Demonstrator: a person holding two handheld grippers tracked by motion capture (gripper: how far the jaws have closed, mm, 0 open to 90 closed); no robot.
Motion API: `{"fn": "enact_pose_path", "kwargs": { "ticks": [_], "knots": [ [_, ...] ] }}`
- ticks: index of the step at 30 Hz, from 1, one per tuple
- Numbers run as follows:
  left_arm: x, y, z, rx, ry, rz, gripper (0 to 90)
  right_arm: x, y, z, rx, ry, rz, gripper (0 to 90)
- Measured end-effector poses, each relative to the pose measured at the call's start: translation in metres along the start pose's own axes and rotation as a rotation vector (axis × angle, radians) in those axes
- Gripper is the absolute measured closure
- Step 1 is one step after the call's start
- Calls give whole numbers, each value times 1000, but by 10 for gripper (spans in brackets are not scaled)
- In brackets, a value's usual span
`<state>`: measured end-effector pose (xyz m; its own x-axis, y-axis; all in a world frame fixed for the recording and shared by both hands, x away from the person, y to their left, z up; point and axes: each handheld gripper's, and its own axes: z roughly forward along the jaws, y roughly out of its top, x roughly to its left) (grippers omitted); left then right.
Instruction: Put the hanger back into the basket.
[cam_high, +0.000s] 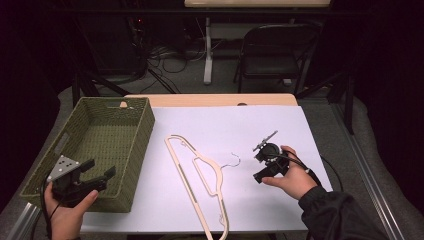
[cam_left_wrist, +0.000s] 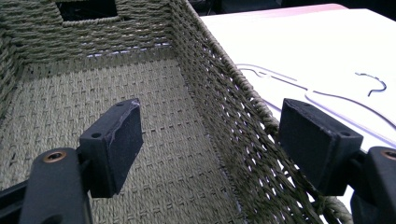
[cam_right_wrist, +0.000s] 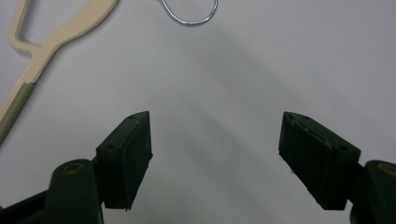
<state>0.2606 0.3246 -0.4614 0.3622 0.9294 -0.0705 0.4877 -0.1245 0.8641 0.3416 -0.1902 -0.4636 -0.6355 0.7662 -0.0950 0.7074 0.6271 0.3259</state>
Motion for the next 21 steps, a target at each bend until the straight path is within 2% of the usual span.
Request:
{"fn": "enact_pose_path", "kwargs": {
  "ticks": [4,7,12,13,17,18,19,21],
  "knots": [
    [0,0,0,5,2,2,221,0,3,1,23,9,12,261],
    [1,0,-1,5,3,1,224,-2,8,2,105,29,5,268],
    [1,0,-2,4,3,1,224,-3,11,7,148,36,-2,275],
    [1,0,-2,4,2,1,226,-3,13,10,169,55,3,276],
    [1,0,-2,5,2,0,226,-1,16,11,202,48,-9,285],
    [1,0,-2,5,2,1,227,-1,17,13,208,60,-23,309],
    [1,0,-2,5,2,1,226,0,19,12,221,50,-39,312],
    [1,0,-2,6,3,0,226,1,19,13,216,62,-37,312]
  ]
}}
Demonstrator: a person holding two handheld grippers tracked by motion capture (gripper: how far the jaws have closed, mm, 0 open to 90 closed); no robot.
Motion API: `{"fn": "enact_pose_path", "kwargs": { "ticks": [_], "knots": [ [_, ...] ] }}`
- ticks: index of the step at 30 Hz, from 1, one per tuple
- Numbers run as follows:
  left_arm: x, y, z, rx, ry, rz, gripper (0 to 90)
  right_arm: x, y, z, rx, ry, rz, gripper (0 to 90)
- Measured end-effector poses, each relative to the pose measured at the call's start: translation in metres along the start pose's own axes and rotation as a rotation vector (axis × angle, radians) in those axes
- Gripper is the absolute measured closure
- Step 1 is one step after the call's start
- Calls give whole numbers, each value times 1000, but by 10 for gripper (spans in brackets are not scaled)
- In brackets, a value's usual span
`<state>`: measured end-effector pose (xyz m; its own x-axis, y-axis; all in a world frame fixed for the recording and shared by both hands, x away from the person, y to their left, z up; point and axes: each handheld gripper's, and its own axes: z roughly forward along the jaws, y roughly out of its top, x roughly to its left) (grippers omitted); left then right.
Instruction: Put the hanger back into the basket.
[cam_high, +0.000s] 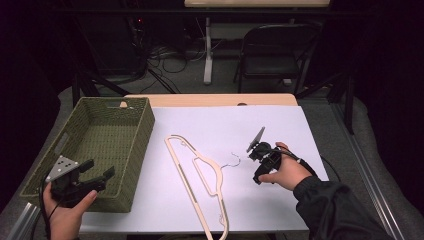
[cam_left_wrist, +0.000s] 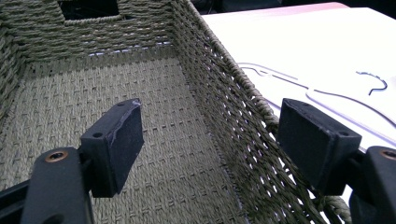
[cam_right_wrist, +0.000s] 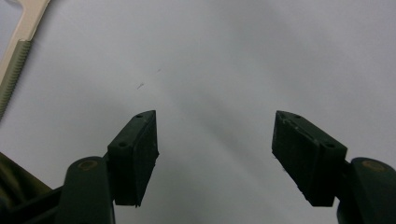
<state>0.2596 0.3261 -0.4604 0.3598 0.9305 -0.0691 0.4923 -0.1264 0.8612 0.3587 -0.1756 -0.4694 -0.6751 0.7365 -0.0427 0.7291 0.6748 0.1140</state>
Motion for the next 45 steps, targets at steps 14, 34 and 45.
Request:
{"fn": "enact_pose_path", "kwargs": {
  "ticks": [14,34,45],
  "knots": [
    [0,1,0,0,-1,3,227,27,23,3,-7,4,-202,330],
    [1,0,0,-2,-5,0,227,92,91,24,-56,53,-315,377],
    [2,-1,1,1,-7,-2,230,104,111,43,-58,96,-279,473]
  ]
}}
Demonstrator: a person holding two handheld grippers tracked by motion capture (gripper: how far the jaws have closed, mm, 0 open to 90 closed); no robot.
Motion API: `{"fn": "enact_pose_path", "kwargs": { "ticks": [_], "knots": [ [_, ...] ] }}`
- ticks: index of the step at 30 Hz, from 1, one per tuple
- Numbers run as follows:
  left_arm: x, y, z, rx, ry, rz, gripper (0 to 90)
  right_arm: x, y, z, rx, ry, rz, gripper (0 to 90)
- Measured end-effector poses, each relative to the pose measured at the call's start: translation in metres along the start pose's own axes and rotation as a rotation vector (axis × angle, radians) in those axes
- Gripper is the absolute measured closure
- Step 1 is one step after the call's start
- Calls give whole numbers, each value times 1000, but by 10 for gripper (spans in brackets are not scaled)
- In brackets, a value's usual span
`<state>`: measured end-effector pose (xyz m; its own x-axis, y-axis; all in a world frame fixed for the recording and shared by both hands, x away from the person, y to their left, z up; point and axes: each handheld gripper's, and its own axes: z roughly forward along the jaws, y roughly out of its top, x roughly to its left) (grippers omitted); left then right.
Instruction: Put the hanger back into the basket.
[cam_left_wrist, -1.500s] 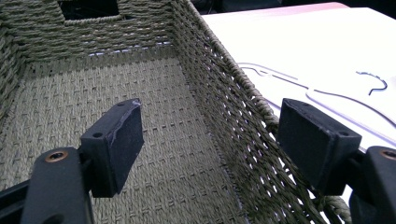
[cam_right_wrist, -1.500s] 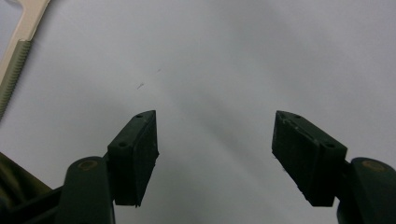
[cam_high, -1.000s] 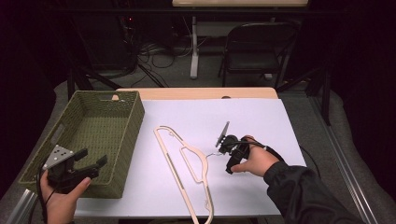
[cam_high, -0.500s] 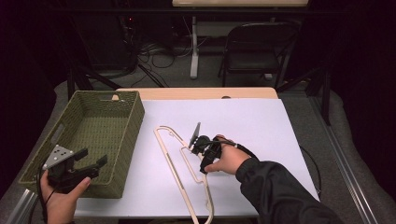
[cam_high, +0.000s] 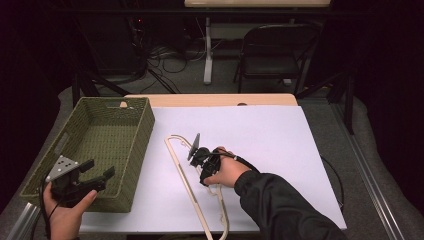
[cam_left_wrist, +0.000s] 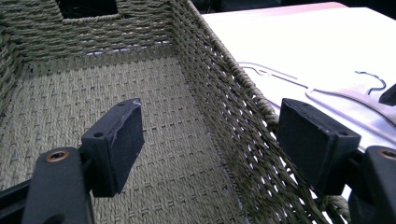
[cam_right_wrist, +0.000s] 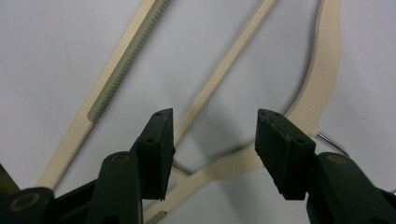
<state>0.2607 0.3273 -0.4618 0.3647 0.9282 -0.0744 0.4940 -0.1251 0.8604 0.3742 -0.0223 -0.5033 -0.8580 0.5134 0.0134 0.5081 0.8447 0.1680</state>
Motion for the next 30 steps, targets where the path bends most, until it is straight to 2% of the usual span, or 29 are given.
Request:
{"fn": "enact_pose_path", "kwargs": {
  "ticks": [8,13,18,30],
  "knots": [
    [1,-1,1,3,0,-2,230,-5,9,13,19,28,50,511],
    [1,-1,1,4,-2,-2,230,-7,14,19,23,25,72,535],
    [1,-1,1,3,-2,-3,230,-7,16,21,35,29,68,560],
    [2,-1,1,-2,-2,-7,237,-4,21,25,17,35,81,602]
  ]
}}
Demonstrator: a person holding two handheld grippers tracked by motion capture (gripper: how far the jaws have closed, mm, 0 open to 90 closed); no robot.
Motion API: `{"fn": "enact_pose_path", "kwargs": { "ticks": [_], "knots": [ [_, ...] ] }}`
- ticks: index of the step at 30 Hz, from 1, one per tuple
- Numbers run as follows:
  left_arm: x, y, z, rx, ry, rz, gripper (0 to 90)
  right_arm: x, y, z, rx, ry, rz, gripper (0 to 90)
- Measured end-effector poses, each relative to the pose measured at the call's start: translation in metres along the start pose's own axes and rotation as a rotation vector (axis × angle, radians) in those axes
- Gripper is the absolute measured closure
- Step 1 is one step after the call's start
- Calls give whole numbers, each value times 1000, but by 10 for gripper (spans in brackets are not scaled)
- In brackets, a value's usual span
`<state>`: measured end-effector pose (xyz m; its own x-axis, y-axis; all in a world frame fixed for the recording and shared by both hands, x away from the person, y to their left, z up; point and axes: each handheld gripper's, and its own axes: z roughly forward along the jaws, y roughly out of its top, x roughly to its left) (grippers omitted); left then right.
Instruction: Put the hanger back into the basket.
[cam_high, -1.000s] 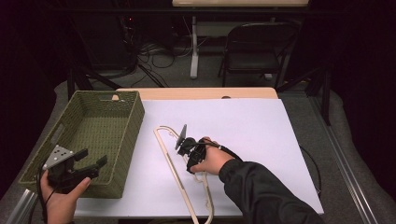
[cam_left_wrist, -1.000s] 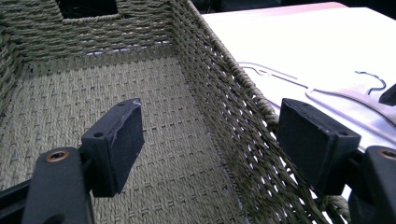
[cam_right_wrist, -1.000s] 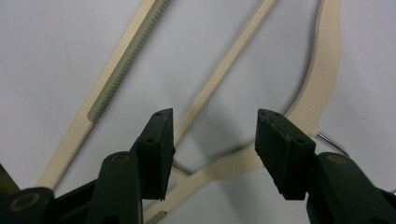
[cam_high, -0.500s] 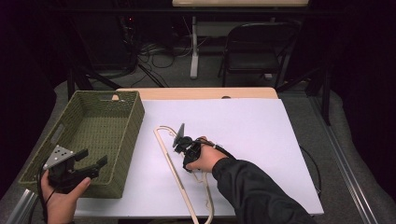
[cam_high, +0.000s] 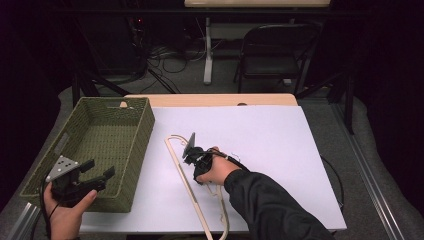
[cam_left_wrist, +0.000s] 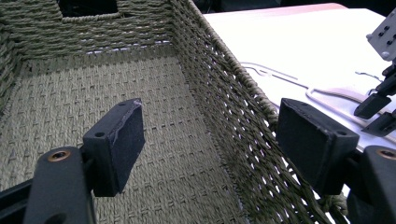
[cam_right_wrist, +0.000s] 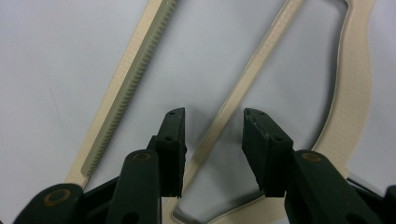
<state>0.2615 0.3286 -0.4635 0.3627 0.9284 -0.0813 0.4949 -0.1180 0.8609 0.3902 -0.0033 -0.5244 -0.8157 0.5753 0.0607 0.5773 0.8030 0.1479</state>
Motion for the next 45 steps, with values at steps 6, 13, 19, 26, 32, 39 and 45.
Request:
{"fn": "enact_pose_path", "kwargs": {
  "ticks": [6,13,19,26,32,39,45],
  "knots": [
    [1,0,-1,-2,2,-1,239,1,0,2,18,-3,-9,629],
    [1,0,-1,-2,0,-1,239,3,1,4,18,-20,-12,665],
    [1,-1,0,-3,2,-3,240,3,1,4,21,-40,-3,726],
    [2,-1,-1,-4,3,-3,240,-2,-1,3,47,-30,34,789],
    [3,-1,-2,-5,8,-5,240,-11,-11,3,54,4,24,857],
    [2,-1,-2,-4,8,-2,242,-12,-15,-2,73,13,-5,859],
    [2,-1,-2,-7,8,-2,243,-11,-17,-4,65,8,-21,859]
  ]
}}
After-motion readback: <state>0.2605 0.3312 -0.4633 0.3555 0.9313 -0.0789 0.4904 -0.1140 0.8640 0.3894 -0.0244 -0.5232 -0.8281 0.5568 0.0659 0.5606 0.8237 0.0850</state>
